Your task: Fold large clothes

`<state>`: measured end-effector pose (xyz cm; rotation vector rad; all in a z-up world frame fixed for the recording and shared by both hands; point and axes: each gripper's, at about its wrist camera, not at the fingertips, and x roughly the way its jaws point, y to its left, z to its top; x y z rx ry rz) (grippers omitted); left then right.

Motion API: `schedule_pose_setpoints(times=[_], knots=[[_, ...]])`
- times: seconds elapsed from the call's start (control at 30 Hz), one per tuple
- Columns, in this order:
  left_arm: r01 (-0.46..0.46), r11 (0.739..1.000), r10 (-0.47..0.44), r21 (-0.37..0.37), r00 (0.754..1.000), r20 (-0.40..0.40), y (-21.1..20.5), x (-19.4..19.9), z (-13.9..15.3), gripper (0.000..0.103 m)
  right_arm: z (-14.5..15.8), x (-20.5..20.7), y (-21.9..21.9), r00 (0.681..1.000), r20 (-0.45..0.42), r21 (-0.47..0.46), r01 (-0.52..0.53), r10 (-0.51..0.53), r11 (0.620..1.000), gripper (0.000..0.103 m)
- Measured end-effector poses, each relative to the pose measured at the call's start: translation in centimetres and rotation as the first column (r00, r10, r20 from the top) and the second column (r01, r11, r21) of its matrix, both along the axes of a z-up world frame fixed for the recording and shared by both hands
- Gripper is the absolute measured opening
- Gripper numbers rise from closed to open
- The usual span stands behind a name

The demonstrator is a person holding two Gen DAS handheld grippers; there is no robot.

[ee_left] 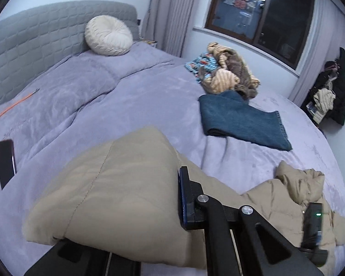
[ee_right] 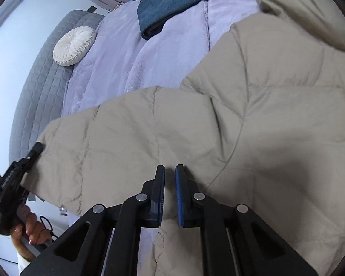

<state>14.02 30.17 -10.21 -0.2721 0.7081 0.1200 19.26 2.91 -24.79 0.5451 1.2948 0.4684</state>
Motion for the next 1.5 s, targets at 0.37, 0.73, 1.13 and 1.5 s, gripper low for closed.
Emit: schedule_pose_setpoints(times=[0.37, 0.73, 1.13, 1.5], knots=[[0.435, 0.899, -0.431, -0.053, 0.899, 0.075, -19.0, 3.0, 3.0, 0.012, -1.2, -1.3, -0.8, 0.997, -0.063, 0.022, -0.044, 0.045, 0.999, 0.009], [0.654, 0.751, -0.629, 0.085, 0.749, -0.206, -37.2, 2.5, -8.6, 0.012, 4.4, -7.2, -19.2, 0.968, 0.107, -0.243, 0.246, -0.226, 0.938, 0.009], [0.661, 0.744, -0.627, 0.102, 0.742, -0.237, -35.8, -0.5, -9.4, 0.086, 4.5, -7.2, -24.1, 0.963, 0.092, -0.293, 0.268, -0.252, 0.918, 0.010], [0.368, 0.930, -0.353, 0.023, 0.908, -0.227, -19.5, -0.6, -6.2, 0.086, 9.3, -6.6, -17.3, 0.961, 0.277, -0.390, 0.100, 0.013, 0.916, 0.091]])
